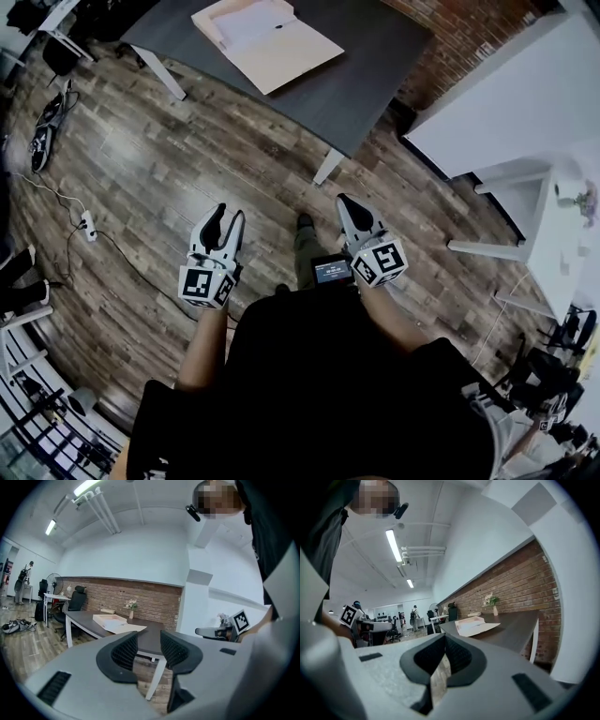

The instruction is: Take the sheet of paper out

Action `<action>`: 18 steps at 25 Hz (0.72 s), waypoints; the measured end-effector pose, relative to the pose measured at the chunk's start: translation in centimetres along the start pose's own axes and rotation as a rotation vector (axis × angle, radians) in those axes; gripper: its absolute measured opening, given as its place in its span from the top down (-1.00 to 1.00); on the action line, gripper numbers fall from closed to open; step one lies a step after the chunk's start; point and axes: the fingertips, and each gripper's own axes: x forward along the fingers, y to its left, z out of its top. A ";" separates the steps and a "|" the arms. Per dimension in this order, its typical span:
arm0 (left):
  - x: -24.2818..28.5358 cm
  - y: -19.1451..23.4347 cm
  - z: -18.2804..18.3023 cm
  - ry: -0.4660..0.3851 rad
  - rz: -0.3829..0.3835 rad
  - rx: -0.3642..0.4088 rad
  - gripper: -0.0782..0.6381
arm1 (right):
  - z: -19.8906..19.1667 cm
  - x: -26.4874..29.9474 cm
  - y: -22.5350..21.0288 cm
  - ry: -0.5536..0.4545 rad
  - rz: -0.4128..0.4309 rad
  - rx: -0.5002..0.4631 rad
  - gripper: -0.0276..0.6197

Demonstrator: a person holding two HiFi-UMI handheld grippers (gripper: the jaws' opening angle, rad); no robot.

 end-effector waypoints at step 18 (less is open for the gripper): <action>22.7 8.7 8.9 0.009 0.048 0.111 0.37 | 8.7 19.7 -15.0 -0.050 0.111 -0.016 0.90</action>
